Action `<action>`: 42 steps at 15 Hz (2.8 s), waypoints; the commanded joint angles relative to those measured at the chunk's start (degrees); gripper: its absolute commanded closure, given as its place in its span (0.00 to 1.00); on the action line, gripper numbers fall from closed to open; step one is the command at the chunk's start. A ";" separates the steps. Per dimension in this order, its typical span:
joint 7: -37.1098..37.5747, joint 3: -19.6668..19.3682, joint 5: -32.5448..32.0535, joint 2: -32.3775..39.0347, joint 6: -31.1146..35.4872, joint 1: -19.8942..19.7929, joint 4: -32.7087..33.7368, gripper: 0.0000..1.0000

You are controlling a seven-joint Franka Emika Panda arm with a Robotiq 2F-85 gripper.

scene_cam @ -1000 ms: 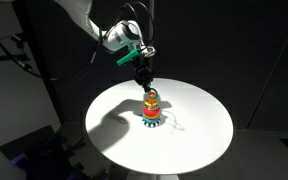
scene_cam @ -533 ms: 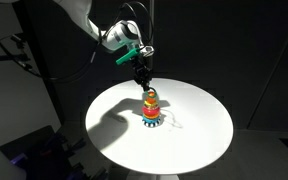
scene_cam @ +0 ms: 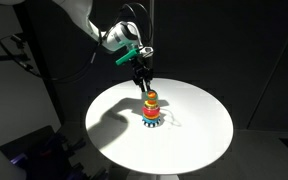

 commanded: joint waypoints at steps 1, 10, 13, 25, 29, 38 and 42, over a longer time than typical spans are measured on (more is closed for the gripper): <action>0.64 0.36 -1.27 1.42 -3.00 0.38 2.69 0.29; 0.73 1.27 0.17 0.85 -1.85 -0.04 3.38 0.00; 1.00 1.65 1.18 0.42 -0.02 -0.40 3.41 0.00; 2.22 1.40 7.89 -2.54 9.92 -1.29 -0.55 0.00; 2.96 1.54 10.37 -5.59 13.98 -1.77 -4.57 0.00; 6.20 0.86 11.37 -12.01 20.14 -2.84 -13.67 0.00; 7.34 0.40 11.17 -12.58 23.65 -3.53 -16.14 0.00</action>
